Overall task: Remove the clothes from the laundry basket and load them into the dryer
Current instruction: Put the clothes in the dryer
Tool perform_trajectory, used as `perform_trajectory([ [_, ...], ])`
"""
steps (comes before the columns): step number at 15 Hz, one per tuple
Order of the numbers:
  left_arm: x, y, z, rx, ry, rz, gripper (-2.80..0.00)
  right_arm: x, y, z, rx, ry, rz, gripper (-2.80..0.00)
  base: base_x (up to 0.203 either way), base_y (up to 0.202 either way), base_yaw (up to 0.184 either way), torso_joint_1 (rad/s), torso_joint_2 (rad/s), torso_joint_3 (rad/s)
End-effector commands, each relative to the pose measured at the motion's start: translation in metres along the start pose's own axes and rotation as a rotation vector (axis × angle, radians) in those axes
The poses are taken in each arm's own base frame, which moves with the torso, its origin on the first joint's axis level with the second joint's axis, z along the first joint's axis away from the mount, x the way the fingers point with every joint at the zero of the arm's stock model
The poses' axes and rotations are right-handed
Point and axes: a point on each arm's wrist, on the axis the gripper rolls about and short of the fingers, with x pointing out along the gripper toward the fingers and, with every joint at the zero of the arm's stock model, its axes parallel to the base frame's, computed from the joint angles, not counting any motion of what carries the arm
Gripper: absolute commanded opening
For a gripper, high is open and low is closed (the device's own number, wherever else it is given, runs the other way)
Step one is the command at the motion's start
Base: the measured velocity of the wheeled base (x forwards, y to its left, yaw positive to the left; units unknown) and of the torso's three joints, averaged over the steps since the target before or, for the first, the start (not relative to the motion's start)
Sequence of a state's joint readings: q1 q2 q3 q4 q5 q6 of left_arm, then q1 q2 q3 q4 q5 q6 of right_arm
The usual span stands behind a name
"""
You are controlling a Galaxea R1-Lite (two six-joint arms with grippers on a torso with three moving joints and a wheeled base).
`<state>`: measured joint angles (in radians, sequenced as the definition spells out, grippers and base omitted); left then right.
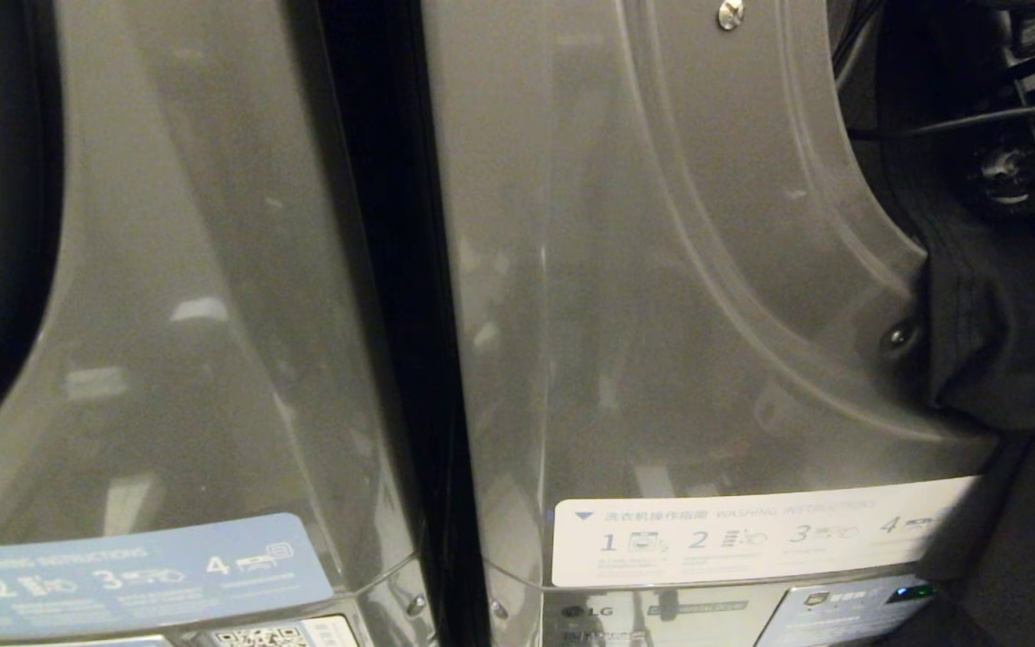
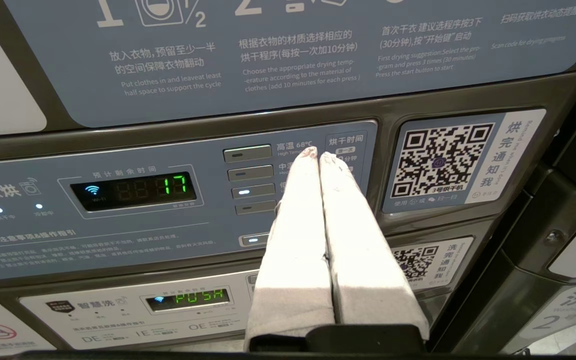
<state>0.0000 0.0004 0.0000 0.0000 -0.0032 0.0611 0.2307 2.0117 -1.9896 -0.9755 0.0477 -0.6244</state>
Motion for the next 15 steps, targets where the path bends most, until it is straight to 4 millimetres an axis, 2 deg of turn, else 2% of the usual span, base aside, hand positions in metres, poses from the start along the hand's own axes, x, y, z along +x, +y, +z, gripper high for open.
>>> perform_trajectory([
  [1,0.0,0.0,0.0,0.0,0.0,0.0,-2.8,-0.003,0.033,-0.013,0.039,0.006,0.076,0.0,0.0,0.0,0.0,0.0,0.0,0.0],
  [5,0.0,0.0,0.0,0.0,0.0,0.0,-2.8,-0.007,0.07,-0.018,0.12,0.027,0.176,0.0,0.0,0.0,0.0,0.0,0.0,0.0],
  [8,0.0,0.0,0.0,0.0,0.0,0.0,-2.8,-0.009,0.081,-0.016,0.146,-0.021,0.29,0.0,0.0,0.0,0.0,0.0,0.0,0.0],
  [11,0.0,0.0,0.0,0.0,0.0,0.0,-2.8,-0.009,0.078,-0.024,0.207,0.153,0.199,0.0,0.0,0.0,0.0,0.0,0.0,0.0],
  [13,0.0,0.0,0.0,0.0,0.0,0.0,-2.8,-0.01,0.065,-0.034,0.308,0.358,0.063,0.0,0.0,0.0,0.0,0.0,0.0,0.0],
  [15,0.0,0.0,0.0,0.0,0.0,0.0,-2.8,-0.012,0.046,-0.044,0.368,0.487,-0.031,0.0,0.0,0.0,0.0,0.0,0.0,0.0],
])
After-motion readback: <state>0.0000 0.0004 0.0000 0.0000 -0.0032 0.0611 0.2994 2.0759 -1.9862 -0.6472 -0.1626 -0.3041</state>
